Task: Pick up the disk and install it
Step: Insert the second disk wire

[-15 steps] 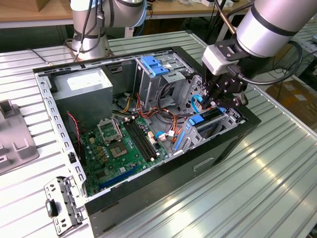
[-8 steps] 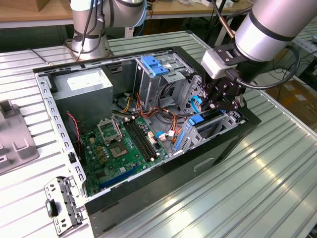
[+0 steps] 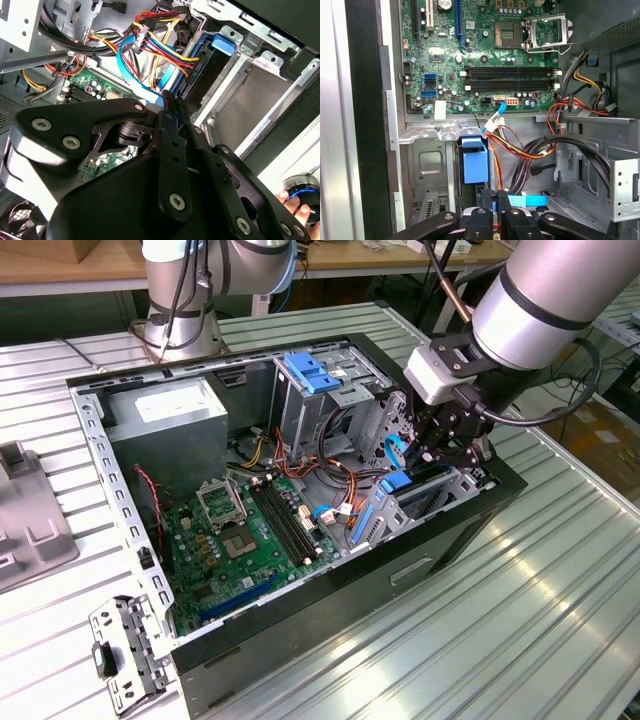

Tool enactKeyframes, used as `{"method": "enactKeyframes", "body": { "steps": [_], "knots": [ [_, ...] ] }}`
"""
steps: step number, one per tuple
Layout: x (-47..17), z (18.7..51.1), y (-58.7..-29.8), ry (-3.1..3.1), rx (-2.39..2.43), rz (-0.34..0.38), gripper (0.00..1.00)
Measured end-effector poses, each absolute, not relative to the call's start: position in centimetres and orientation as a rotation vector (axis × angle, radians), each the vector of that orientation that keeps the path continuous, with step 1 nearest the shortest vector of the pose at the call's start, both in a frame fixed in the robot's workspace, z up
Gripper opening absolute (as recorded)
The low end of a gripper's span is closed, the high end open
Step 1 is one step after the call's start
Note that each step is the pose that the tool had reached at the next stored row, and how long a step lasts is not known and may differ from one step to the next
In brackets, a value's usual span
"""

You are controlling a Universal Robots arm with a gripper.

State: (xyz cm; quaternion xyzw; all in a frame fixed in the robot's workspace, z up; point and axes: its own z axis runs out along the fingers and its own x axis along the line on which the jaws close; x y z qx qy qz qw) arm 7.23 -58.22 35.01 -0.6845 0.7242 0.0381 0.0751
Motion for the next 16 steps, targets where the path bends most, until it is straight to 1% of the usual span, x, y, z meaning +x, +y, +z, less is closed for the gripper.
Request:
{"method": "enactKeyframes", "body": {
  "steps": [16],
  "knots": [
    [7.24,34.47,-58.23,2.172,-2.053,0.114,0.16]
  ]
}}
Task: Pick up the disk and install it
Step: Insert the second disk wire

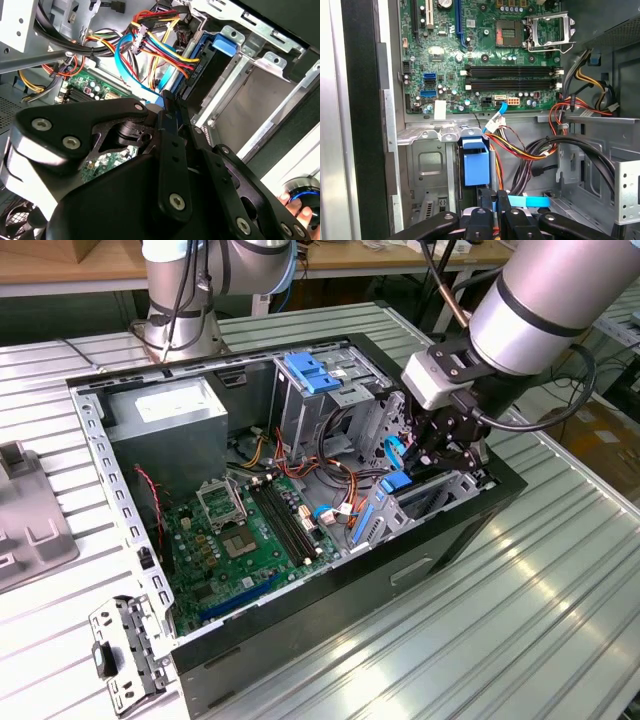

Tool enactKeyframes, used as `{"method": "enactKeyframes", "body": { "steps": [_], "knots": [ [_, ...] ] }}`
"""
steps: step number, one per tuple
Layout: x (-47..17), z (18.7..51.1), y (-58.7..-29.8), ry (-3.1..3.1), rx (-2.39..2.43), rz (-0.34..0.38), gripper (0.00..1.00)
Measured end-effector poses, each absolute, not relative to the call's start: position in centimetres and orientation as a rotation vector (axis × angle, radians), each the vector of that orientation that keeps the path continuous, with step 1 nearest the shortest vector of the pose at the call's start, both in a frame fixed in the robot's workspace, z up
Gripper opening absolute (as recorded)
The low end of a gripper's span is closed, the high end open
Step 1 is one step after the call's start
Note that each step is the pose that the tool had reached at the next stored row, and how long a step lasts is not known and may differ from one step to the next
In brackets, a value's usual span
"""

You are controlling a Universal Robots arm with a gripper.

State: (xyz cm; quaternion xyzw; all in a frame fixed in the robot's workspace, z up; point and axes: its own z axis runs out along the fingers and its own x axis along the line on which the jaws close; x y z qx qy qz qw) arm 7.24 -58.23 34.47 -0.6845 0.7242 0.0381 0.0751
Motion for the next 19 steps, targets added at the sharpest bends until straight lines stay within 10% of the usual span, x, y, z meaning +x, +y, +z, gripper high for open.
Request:
{"method": "enactKeyframes", "body": {
  "steps": [19],
  "knots": [
    [7.7,34.9,-58.2,2.172,-2.053,0.115,0.16]
  ]
}}
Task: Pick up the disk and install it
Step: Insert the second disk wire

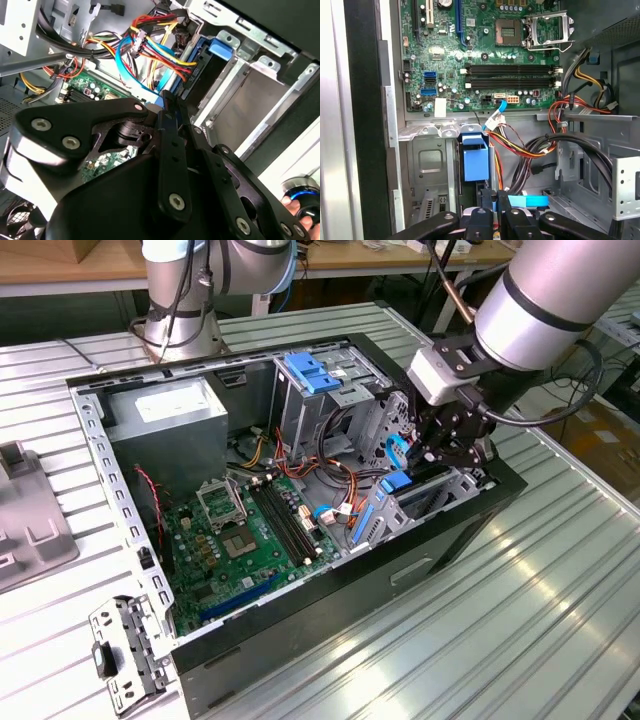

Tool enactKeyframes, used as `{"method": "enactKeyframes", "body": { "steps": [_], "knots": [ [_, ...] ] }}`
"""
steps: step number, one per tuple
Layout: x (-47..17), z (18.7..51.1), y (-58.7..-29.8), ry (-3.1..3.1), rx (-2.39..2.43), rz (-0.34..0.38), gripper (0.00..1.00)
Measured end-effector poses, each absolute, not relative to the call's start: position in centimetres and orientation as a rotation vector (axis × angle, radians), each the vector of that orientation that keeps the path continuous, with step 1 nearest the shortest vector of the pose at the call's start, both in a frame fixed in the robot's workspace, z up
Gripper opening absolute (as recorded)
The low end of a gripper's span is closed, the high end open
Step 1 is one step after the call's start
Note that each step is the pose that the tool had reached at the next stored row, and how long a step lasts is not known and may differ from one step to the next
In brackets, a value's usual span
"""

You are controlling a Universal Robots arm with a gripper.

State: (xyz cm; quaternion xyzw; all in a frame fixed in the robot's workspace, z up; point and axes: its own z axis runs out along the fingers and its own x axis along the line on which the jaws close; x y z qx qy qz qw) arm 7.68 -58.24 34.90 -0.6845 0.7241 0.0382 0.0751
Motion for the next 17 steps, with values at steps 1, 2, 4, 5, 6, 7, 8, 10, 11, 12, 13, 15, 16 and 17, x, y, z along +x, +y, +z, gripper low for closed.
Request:
{"method": "enactKeyframes", "body": {
  "steps": [1,2,4,5,6,7,8,10,11,12,13,15,16,17],
  "knots": [
    [7.9,34.9,-58.3,2.173,-2.054,0.116,0.16],
    [8.0,34.9,-58.3,2.174,-2.055,0.118,0.16],
    [8.2,34.9,-58.3,2.175,-2.058,0.122,0.16],
    [8.3,34.9,-58.4,2.175,-2.059,0.124,0.16],
    [8.4,34.9,-58.5,2.176,-2.060,0.126,0.16],
    [8.5,34.9,-58.7,2.176,-2.061,0.127,0.16],
    [8.5,34.9,-58.7,2.176,-2.062,0.127,0.16],
    [8.6,34.9,-58.8,2.176,-2.064,0.130,0.16],
    [8.7,34.9,-58.8,2.176,-2.065,0.132,0.16],
    [8.8,34.9,-58.8,2.177,-2.066,0.133,0.16],
    [8.9,34.9,-58.8,2.177,-2.067,0.135,0.16],
    [9.0,34.9,-58.9,2.178,-2.069,0.138,0.16],
    [9.1,34.9,-58.9,2.179,-2.070,0.140,0.16],
    [9.2,34.8,-58.9,2.179,-2.071,0.141,0.16]
  ]
}}
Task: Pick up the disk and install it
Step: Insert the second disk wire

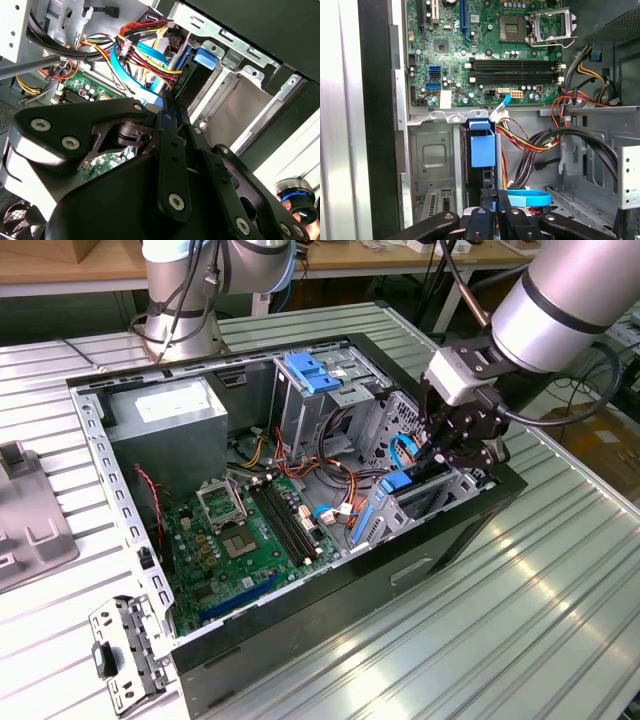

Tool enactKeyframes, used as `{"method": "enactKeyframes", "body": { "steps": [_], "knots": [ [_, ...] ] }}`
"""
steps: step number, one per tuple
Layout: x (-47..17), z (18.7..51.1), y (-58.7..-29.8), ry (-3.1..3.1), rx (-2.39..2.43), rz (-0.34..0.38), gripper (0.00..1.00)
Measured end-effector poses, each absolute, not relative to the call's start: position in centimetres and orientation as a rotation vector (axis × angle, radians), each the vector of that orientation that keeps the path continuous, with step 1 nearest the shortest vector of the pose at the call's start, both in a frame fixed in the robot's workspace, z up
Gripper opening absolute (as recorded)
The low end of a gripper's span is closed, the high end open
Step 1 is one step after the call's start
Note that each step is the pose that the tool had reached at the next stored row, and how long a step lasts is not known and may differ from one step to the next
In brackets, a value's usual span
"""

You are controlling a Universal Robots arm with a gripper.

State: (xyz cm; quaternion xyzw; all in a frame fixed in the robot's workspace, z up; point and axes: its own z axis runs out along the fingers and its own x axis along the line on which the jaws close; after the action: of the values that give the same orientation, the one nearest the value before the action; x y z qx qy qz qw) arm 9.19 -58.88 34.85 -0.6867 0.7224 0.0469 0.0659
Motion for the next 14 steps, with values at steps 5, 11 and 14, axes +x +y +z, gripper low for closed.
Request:
{"method": "enactKeyframes", "body": {
  "steps": [5,11,14],
  "knots": [
    [9.30,34.65,-59.00,2.181,-2.076,0.148,0.16],
    [9.30,34.15,-59.05,2.182,-2.079,0.153,0.16],
    [9.32,34.17,-59.04,2.179,-2.083,0.154,0.16]
  ]
}}
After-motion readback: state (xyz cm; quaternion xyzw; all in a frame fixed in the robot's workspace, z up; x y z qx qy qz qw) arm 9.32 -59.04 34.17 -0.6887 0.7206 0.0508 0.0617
